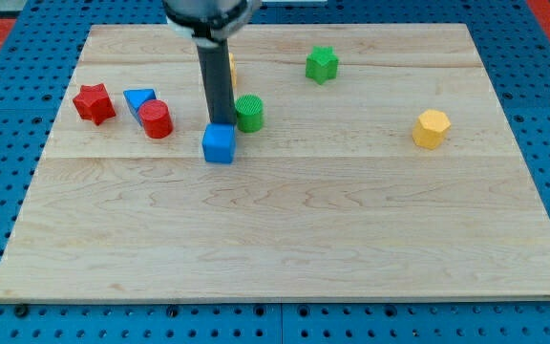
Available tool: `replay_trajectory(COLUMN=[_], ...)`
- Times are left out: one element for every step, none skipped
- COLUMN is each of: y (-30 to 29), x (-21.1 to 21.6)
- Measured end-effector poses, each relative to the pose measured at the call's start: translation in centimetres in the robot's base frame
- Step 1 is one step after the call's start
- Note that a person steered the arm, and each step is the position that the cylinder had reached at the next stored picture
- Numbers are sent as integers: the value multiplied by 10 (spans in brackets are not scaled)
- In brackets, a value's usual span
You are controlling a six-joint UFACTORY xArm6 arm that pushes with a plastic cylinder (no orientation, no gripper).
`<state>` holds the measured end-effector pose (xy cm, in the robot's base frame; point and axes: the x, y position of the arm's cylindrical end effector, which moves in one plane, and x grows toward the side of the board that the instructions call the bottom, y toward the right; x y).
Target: Move the green circle to the right of the blue cube
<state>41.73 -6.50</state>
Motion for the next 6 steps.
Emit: replay_trajectory(y=[-5,-3,30,71,78,123], x=[7,-54,-70,-53,-83,-66])
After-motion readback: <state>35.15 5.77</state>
